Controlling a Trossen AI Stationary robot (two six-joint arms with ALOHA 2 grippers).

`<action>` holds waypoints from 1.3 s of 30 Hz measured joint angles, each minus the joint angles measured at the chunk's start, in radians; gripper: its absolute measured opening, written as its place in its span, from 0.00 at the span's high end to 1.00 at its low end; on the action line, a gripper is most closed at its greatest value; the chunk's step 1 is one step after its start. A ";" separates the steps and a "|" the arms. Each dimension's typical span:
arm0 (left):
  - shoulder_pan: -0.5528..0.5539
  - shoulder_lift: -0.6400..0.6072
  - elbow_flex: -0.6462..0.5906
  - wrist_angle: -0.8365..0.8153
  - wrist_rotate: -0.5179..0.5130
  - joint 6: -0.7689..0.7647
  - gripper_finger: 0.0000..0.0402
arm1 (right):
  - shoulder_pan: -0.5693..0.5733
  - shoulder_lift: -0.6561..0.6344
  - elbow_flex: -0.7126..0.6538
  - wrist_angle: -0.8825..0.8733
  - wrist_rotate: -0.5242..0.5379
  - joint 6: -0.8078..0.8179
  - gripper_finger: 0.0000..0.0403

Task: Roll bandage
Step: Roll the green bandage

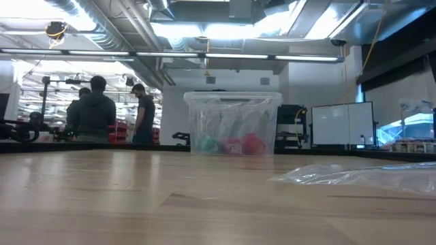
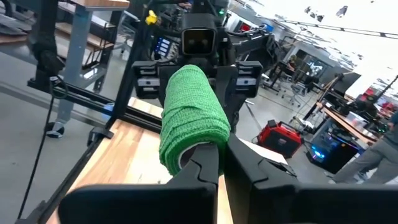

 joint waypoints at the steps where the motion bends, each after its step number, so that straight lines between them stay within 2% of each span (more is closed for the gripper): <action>1: -0.001 0.000 0.000 0.000 0.000 -0.013 0.59 | 0.000 0.000 0.000 0.000 0.000 -0.001 0.98; 6: -0.018 -0.001 0.000 -0.046 0.000 -0.096 0.59 | 0.001 0.000 0.000 0.001 0.009 -0.004 0.98; 10: -0.028 0.007 0.000 -0.129 0.021 -0.240 0.59 | 0.001 0.000 0.000 0.000 0.012 -0.004 0.97; 16: -0.021 0.085 0.000 -0.153 0.087 -0.384 0.59 | 0.001 0.000 0.000 -0.001 0.012 -0.010 0.98; 23: 0.006 0.167 0.000 -0.146 0.088 -0.482 0.59 | 0.002 0.000 0.000 -0.002 0.013 -0.016 0.97; 33: 0.060 0.220 0.000 -0.062 0.117 -0.485 0.59 | 0.002 0.000 -0.001 -0.007 0.014 -0.032 0.97; 39: 0.049 0.220 0.000 -0.042 0.133 -0.459 0.59 | 0.002 0.000 -0.001 -0.010 0.014 -0.032 0.97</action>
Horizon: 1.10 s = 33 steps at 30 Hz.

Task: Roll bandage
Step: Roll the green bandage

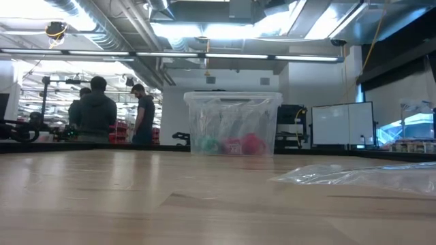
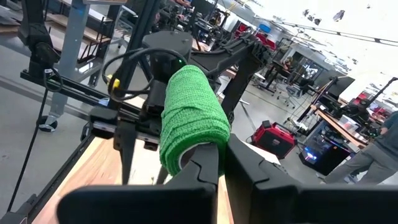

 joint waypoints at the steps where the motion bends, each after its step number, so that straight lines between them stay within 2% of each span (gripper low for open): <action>1: 0.000 0.000 0.000 0.011 -0.001 0.000 0.59 | 0.000 0.000 0.000 0.000 0.000 0.000 0.97; 9: 0.034 0.000 0.000 0.074 -0.008 -0.004 0.59 | 0.000 0.000 0.000 0.000 0.000 0.000 0.97; 14: 0.051 0.000 0.000 -0.018 -0.011 -0.077 0.59 | 0.000 0.000 0.000 0.001 0.000 0.000 0.97; 19: 0.056 0.000 0.000 -0.023 -0.010 -0.100 0.59 | 0.000 0.000 0.000 0.001 -0.002 0.001 0.97; 23: 0.053 0.000 0.000 0.018 0.111 -0.074 0.59 | 0.000 0.000 0.000 0.001 -0.002 0.001 0.97; 25: 0.051 0.000 0.000 0.022 0.135 -0.073 0.59 | 0.000 0.000 0.000 0.001 -0.002 0.001 0.97; 28: 0.047 0.000 0.000 0.006 0.127 -0.074 0.59 | 0.000 0.000 0.000 0.001 -0.002 0.001 0.96; 33: 0.047 0.000 0.000 0.027 0.054 -0.083 0.59 | 0.000 0.000 0.000 0.001 -0.002 0.003 0.96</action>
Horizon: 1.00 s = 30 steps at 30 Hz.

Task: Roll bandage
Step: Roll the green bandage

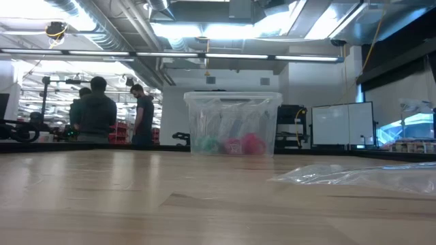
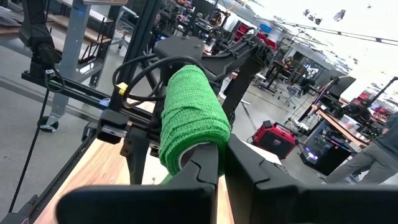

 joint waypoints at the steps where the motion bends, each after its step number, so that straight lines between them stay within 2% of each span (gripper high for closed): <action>1: 0.003 0.000 0.000 0.005 -0.001 -0.010 0.59 | 0.000 0.000 0.000 0.000 0.000 0.000 0.96; 3: 0.009 0.000 0.000 0.011 0.009 -0.031 0.59 | 0.000 0.000 0.000 0.000 0.000 0.001 0.96; 7: 0.012 0.000 0.000 0.015 0.093 -0.084 0.59 | 0.000 0.000 0.000 0.000 0.000 0.001 0.96; 16: 0.029 0.000 0.000 0.061 0.090 -0.178 0.59 | 0.000 0.000 0.000 0.000 0.000 0.002 0.96; 26: 0.028 0.000 0.000 0.087 0.006 -0.183 0.60 | 0.000 0.000 0.000 0.000 0.000 0.002 0.96; 30: 0.028 0.000 0.000 0.088 -0.024 -0.148 0.71 | 0.000 0.000 0.000 0.000 0.000 0.002 0.96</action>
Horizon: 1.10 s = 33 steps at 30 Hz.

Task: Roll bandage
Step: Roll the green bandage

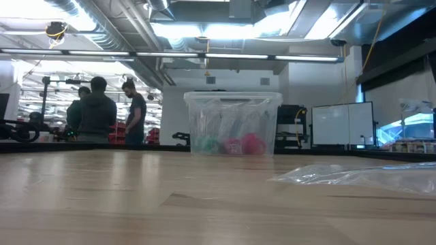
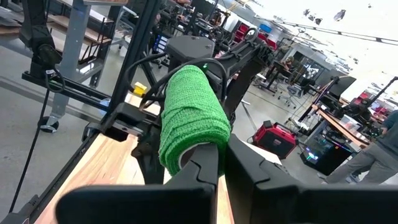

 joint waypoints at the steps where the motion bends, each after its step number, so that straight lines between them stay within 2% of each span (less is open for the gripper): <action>1: 0.000 0.000 0.000 -0.001 0.000 0.006 0.75 | 0.000 0.000 0.000 0.000 0.000 0.000 0.96; 5: 0.000 0.000 0.000 -0.001 0.000 0.056 0.95 | 0.000 0.000 0.000 0.000 0.000 0.000 0.96; 7: -0.004 0.000 0.000 -0.001 -0.025 0.075 0.98 | 0.000 0.000 0.000 0.000 0.000 0.000 0.96; 11: -0.019 -0.002 0.000 -0.060 -0.088 0.074 0.98 | 0.000 0.000 0.000 0.001 0.018 -0.003 0.97; 18: -0.036 -0.002 0.000 -0.283 -0.098 -0.053 0.97 | 0.001 0.000 -0.001 0.043 0.026 -0.007 0.98; 24: -0.048 0.000 0.000 -0.297 -0.095 -0.024 0.98 | 0.001 0.001 -0.001 0.059 0.028 -0.023 0.98; 27: -0.048 0.000 0.001 -0.348 -0.080 0.032 0.98 | 0.001 0.001 -0.001 0.059 0.028 -0.025 0.98; 33: -0.047 0.002 0.001 -0.422 -0.054 0.030 0.95 | 0.000 0.001 -0.001 0.059 0.027 -0.025 0.98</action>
